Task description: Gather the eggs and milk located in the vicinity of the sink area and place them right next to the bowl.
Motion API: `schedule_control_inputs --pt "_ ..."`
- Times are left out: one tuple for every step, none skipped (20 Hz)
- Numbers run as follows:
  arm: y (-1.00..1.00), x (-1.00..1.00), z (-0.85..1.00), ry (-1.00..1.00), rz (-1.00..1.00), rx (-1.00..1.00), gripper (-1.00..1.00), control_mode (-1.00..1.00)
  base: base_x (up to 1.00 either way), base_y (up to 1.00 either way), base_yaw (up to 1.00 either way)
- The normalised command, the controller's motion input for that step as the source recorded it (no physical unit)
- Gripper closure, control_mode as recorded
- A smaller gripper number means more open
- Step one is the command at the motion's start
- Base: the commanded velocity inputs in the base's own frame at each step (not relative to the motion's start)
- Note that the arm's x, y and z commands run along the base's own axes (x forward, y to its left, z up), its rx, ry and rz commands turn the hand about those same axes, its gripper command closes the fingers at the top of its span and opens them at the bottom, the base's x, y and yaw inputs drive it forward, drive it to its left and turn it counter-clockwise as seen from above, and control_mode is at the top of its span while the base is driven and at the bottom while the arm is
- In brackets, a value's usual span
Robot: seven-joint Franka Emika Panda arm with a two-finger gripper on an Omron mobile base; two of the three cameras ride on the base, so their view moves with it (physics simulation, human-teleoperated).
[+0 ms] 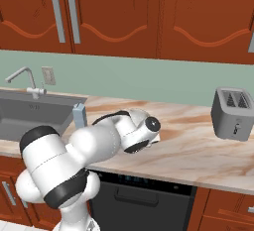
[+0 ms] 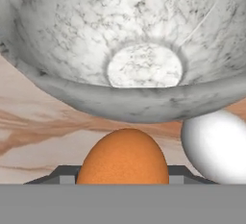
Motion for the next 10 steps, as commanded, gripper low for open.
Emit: schedule_control_inputs --pt "0.00 0.00 -0.36 0.00 -0.01 0.00 1.00 -1.00 0.00 0.00 0.00" --pt "0.00 0.06 -0.38 0.00 -0.01 0.00 1.00 -1.00 0.00 0.00 0.00" --pt "0.00 0.10 -0.33 0.00 0.00 0.00 1.00 -1.00 0.00 0.00 0.00" --pt "0.00 0.11 -0.23 0.00 0.00 0.00 1.00 -1.00 0.00 0.00 0.00" --pt "0.00 0.15 -0.18 0.00 0.00 0.00 1.00 -1.00 0.00 0.00 0.00" --pt "0.00 0.16 -0.12 0.00 0.00 0.00 1.00 -1.00 0.00 0.00 0.00" --pt "0.00 0.19 -0.09 0.00 0.00 0.00 1.00 -1.00 0.00 0.00 0.00" --pt "0.00 0.22 -0.04 0.00 0.00 0.00 1.00 -1.00 0.00 0.00 0.00" --pt "0.00 0.24 -0.01 0.00 0.00 0.00 1.00 -1.00 0.00 0.00 0.00" --pt "0.00 0.26 -0.01 0.00 0.00 0.00 1.00 -1.00 0.00 0.00 0.00"
